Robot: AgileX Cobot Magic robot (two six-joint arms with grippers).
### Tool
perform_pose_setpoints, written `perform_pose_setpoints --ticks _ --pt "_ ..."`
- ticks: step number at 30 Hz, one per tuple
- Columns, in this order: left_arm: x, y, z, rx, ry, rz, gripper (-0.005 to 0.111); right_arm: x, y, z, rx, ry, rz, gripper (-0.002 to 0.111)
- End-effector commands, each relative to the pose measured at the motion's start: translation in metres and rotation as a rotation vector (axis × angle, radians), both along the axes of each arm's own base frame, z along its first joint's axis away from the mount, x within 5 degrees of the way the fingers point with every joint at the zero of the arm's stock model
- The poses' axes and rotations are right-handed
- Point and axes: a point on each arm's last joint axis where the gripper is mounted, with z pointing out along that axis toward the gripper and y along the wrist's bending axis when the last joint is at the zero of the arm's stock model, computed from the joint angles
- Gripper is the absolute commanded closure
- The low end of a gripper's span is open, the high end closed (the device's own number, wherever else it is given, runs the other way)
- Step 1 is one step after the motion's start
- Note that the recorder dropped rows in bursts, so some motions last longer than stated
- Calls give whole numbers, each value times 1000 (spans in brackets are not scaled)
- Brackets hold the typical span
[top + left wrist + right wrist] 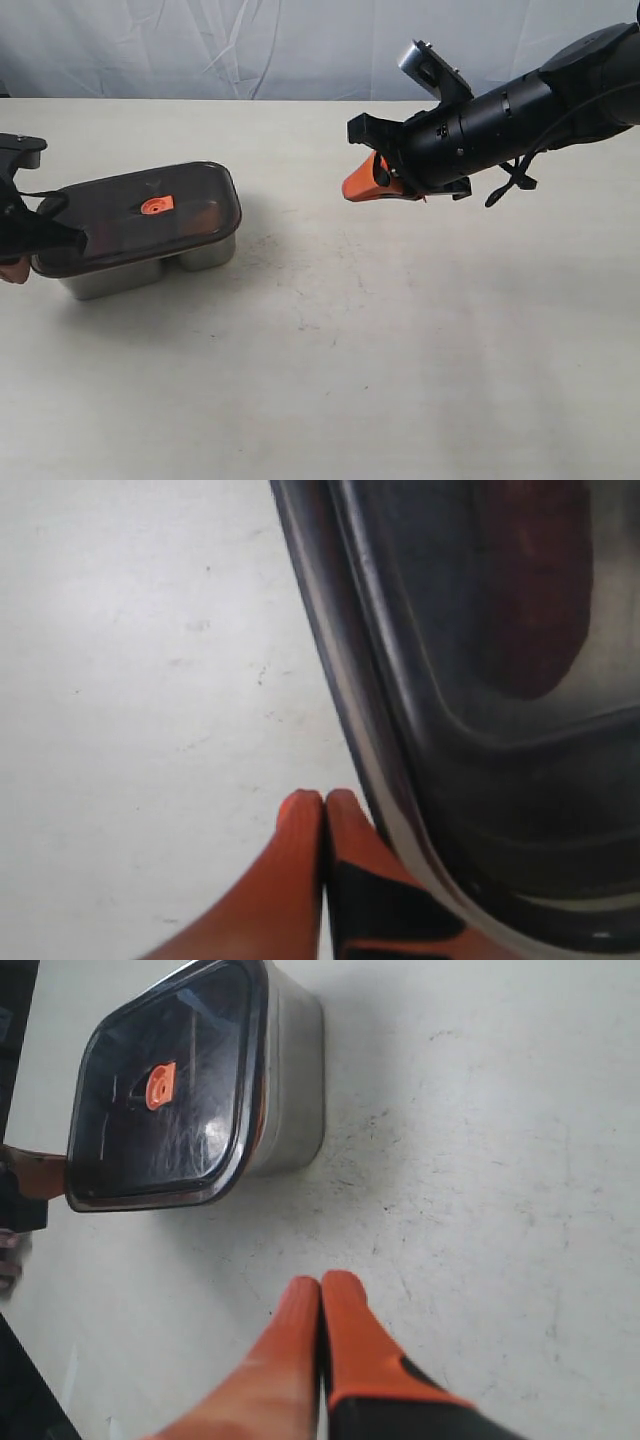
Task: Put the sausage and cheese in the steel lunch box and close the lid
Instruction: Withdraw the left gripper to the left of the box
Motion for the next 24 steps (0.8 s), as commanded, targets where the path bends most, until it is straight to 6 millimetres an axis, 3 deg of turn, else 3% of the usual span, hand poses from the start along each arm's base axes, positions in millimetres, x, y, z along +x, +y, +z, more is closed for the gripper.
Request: perform_pose_setpoints --ticks 1,10,14,18,21,24 --pt "6 -5 -5 -35 -30 6 107 1 -2 5 -3 -27 3 108" --pt "-1 2 19 28 -77 -9 107 1 -2 5 -5 -29 3 108" --pt "-4 7 43 65 -165 22 107 2 -2 5 -9 -32 3 108" --pt "-10 0 66 -12 -236 18 107 4 -2 5 -5 -40 -24 108" --pt "-10 -8 69 -91 -252 -39 107 0 8 5 18 -44 -5 108" --pt "-1 -5 73 -103 -355 -25 107 -6 37 3 8 -91 41 108"
